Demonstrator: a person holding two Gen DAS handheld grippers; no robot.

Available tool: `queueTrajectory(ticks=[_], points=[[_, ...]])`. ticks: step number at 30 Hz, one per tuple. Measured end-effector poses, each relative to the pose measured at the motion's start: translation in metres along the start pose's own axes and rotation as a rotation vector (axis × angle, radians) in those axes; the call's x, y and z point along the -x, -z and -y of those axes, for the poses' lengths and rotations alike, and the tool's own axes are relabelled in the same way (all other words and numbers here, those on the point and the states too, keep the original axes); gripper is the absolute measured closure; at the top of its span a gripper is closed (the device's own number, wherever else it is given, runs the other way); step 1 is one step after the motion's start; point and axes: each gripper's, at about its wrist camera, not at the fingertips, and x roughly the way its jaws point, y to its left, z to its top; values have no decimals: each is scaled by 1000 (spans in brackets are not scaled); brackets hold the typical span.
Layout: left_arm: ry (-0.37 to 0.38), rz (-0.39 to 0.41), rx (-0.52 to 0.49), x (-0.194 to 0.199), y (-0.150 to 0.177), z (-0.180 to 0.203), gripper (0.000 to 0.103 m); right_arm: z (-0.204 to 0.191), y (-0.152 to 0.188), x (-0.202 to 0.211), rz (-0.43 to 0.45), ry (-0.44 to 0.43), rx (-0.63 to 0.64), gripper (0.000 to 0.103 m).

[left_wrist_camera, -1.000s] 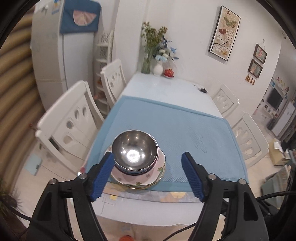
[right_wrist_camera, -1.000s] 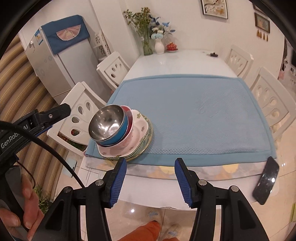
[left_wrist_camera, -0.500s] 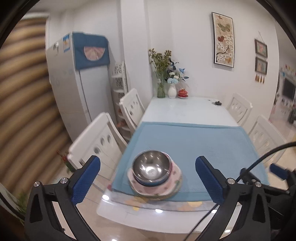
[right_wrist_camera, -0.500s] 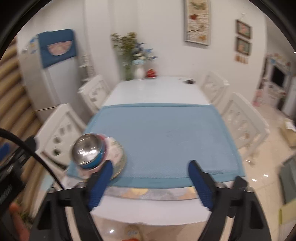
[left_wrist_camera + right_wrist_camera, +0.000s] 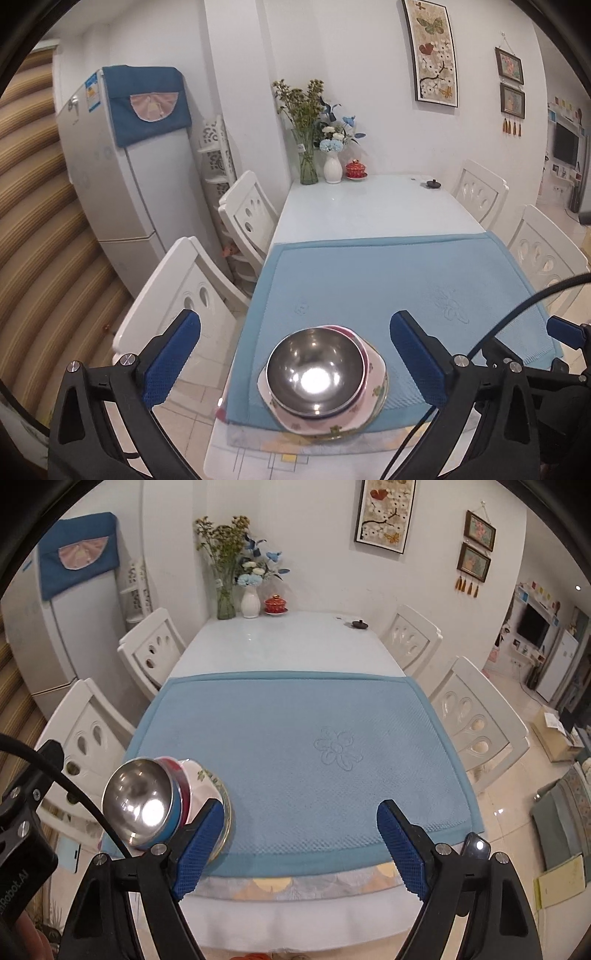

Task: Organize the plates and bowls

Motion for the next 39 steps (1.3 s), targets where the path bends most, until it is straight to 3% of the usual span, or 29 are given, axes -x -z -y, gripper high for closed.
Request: queueTrajectory(ticks=[4, 11, 21, 39], points=[[6, -48, -19, -21, 0, 1, 0, -9, -10, -13, -12, 11, -18, 20], [85, -114, 27, -43, -3, -12, 1, -16, -16, -24, -28, 23, -41, 20], [73, -109, 4, -39, 3, -13, 1, -20, -13, -27, -44, 13, -23, 20], [62, -162, 48, -34, 15, -17, 1, -17, 1, -20, -71, -10, -9, 20]])
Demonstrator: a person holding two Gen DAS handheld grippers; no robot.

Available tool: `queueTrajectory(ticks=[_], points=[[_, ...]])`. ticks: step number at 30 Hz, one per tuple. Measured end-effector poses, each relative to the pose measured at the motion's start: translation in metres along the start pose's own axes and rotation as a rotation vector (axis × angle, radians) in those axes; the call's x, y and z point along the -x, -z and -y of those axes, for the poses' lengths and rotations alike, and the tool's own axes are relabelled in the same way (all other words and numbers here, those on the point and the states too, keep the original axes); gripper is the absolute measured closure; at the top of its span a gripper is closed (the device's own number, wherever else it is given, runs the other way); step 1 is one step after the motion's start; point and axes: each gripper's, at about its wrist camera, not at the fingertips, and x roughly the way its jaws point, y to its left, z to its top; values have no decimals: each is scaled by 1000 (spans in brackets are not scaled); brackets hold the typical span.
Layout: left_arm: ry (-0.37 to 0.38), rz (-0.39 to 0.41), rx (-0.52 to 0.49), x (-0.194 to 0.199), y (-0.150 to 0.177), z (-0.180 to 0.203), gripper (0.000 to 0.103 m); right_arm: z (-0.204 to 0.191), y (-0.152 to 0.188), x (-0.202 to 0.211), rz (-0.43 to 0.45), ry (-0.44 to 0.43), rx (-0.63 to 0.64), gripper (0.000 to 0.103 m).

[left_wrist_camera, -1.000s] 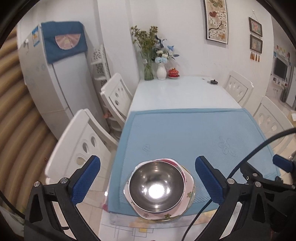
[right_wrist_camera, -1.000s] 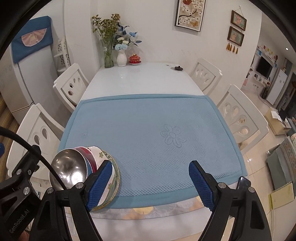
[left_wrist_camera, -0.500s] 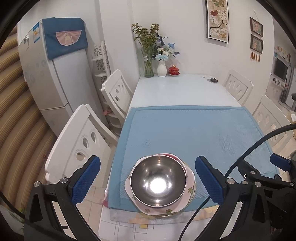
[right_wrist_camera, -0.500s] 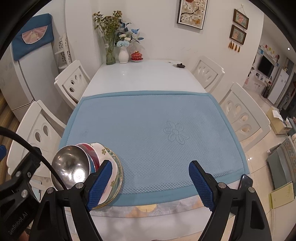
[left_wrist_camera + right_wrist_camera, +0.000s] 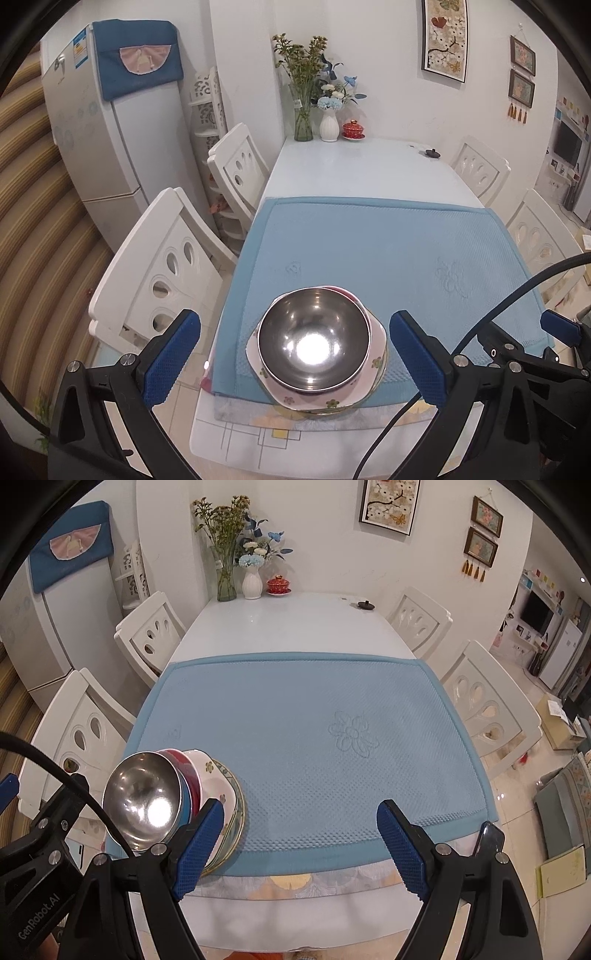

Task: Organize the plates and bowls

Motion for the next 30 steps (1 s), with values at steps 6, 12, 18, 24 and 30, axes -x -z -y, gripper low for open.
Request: queueTrajectory(ticks=[6, 12, 18, 24, 30], points=[[-3, -5, 2, 0, 1, 2, 1, 5, 0, 0, -1, -9, 2, 20], [-2, -12, 2, -1, 2, 4, 1, 7, 0, -1, -9, -10, -3, 20], [1, -21, 5, -2, 3, 7, 1, 10, 1, -3, -13, -9, -8, 20], [-6, -25, 10, -3, 3, 3, 1, 5, 2, -3, -13, -13, -4, 20], [-15, -32, 15, -6, 3, -2, 1, -2, 4, -4, -16, -21, 0, 20]])
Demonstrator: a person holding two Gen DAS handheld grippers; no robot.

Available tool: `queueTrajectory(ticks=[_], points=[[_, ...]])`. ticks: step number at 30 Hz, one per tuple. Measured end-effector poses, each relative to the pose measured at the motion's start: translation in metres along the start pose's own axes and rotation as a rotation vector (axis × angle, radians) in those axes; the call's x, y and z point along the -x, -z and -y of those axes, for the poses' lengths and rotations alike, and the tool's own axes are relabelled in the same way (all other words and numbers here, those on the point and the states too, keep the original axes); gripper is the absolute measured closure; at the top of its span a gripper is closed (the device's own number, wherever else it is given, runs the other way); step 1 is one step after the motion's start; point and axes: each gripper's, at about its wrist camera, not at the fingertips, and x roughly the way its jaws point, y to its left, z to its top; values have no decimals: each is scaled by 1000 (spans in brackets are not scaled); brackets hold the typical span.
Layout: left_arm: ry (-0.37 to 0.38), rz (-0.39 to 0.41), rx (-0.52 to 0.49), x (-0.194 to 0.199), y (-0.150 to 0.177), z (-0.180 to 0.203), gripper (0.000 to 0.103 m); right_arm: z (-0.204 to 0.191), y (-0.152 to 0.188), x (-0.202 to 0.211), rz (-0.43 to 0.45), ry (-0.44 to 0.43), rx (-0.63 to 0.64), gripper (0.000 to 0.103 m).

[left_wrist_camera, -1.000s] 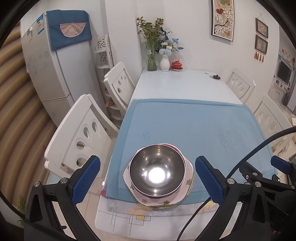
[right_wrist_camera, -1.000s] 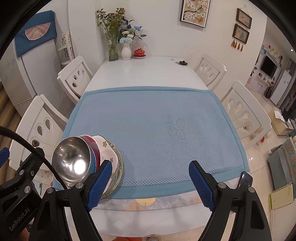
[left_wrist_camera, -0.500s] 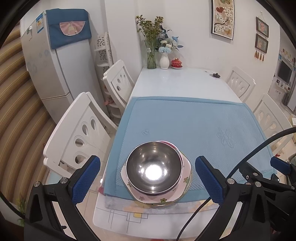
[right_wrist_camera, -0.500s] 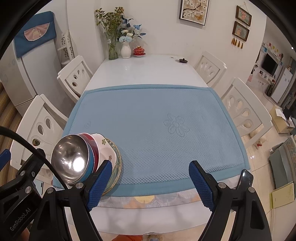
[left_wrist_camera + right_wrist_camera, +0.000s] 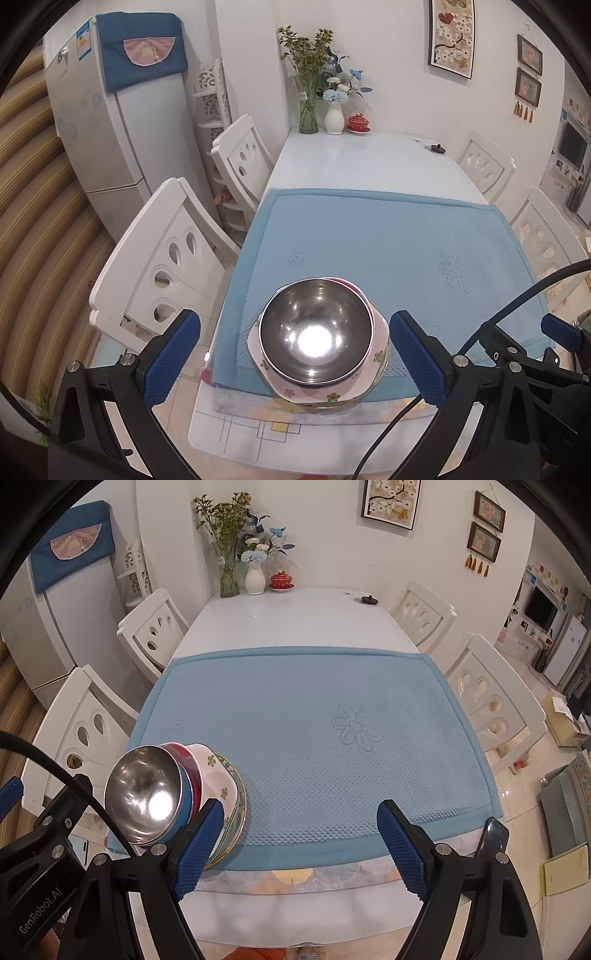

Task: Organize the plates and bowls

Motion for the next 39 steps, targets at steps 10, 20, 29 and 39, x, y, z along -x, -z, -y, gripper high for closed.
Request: queueTrajectory(ticks=[10, 20, 29, 39], points=[[-22, -16, 11, -5, 1, -8, 1, -9, -1, -9, -20, -23, 9, 20], [-27, -28, 10, -13, 0, -11, 1, -14, -5, -21, -40, -32, 15, 20], [-22, -43, 5, -24, -5, -14, 1, -17, -9, -29, -53, -28, 11, 20], [-18, -44, -5, -35, -11, -17, 1, -23, -15, -39, -62, -18, 7, 20]])
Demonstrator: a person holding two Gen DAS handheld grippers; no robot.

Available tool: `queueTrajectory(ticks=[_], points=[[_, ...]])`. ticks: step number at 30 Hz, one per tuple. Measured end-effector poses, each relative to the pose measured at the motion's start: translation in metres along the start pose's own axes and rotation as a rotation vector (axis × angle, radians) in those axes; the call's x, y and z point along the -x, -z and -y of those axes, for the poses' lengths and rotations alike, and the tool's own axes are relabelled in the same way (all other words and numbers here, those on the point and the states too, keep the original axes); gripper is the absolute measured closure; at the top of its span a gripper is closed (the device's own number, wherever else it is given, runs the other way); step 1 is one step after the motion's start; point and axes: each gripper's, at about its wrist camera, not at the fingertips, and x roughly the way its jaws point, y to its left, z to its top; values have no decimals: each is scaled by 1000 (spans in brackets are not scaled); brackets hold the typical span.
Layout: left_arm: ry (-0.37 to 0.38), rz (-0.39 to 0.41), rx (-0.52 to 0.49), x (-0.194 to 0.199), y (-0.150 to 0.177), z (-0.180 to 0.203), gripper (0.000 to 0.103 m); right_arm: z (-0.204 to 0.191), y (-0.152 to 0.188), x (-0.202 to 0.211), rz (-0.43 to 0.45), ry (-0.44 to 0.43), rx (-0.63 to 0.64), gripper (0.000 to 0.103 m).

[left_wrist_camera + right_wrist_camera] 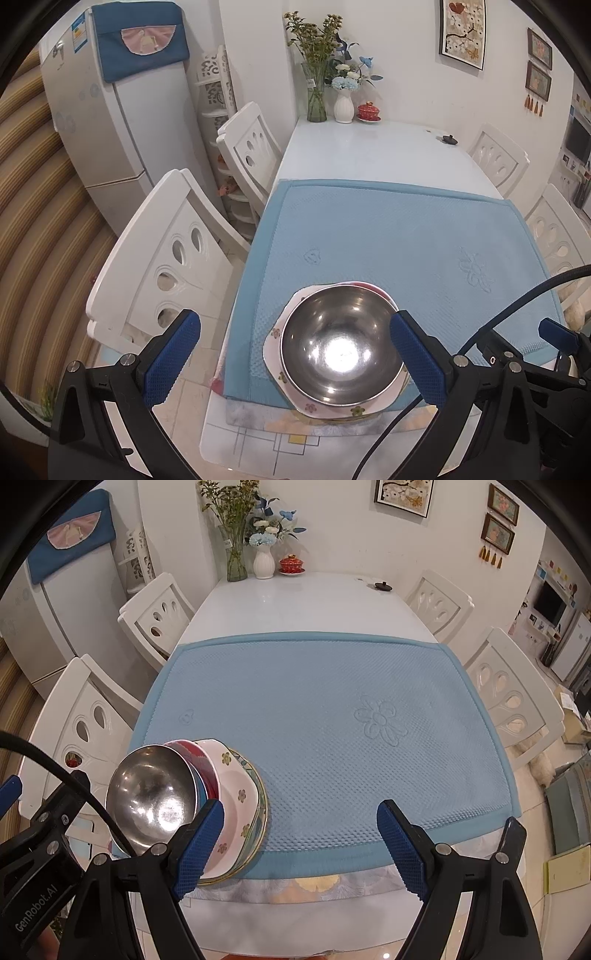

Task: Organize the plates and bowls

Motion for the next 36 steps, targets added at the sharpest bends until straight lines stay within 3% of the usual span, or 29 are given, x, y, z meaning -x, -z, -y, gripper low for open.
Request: queueTrajectory(ticks=[20, 36], points=[[47, 31, -61, -9, -15, 3, 1, -15, -4, -4, 13, 16, -9, 20], [-35, -10, -24, -9, -19, 28, 1, 15, -15, -14, -15, -38, 5, 20]])
